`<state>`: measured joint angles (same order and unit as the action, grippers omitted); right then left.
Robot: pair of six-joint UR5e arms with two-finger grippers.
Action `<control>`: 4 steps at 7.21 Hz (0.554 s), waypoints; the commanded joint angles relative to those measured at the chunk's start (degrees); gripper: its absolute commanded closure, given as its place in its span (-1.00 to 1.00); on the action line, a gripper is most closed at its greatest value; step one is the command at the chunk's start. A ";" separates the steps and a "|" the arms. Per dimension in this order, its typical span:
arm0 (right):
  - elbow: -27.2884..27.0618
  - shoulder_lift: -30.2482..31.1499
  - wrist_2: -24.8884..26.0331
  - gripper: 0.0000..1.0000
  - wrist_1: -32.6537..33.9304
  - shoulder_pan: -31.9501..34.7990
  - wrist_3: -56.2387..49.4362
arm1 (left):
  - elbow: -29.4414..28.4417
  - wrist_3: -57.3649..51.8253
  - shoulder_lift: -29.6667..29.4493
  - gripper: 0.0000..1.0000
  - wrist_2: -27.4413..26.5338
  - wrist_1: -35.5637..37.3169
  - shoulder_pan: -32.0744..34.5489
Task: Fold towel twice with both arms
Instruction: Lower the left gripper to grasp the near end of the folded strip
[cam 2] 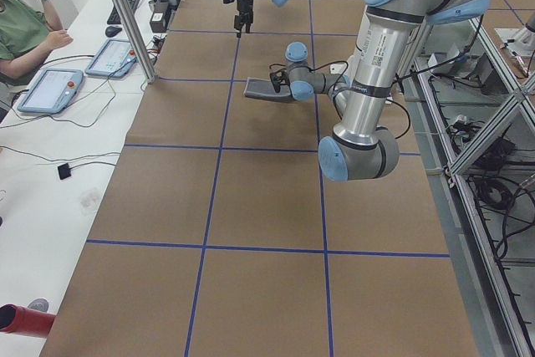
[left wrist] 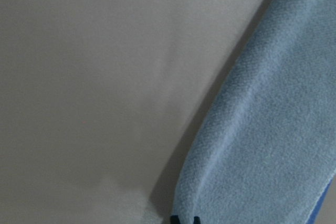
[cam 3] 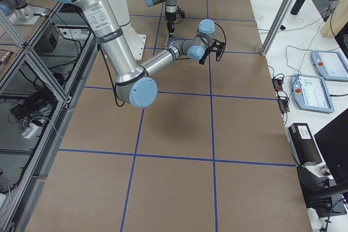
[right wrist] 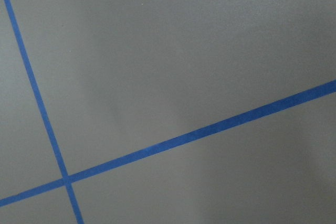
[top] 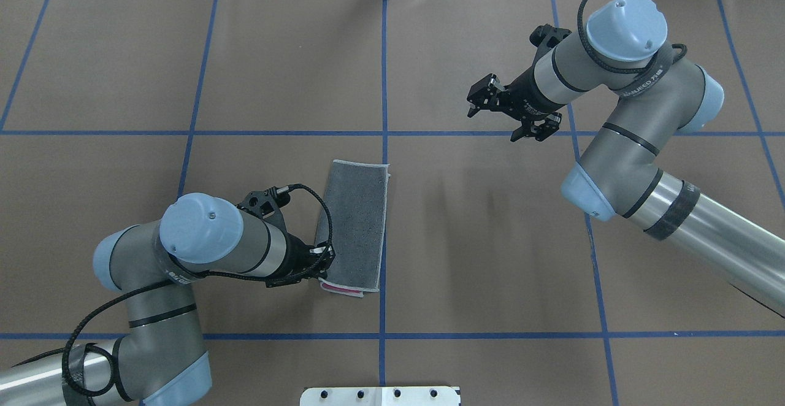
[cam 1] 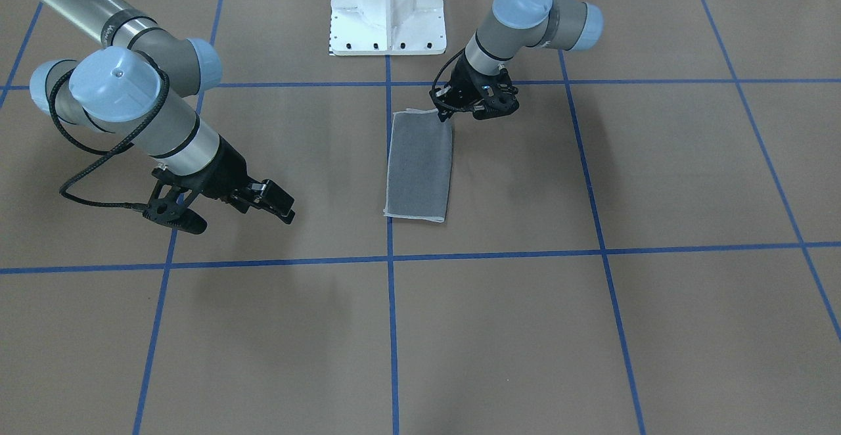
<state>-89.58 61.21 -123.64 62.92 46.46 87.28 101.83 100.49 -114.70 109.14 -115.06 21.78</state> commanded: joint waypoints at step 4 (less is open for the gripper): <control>0.37 0.66 0.16 -0.99 -1.30 -0.40 0.00 | -1.28 1.46 -9.13 1.00 0.02 9.16 3.08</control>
<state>-89.19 61.57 -123.50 62.26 46.17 87.27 101.37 101.91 -123.04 109.17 -105.84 22.82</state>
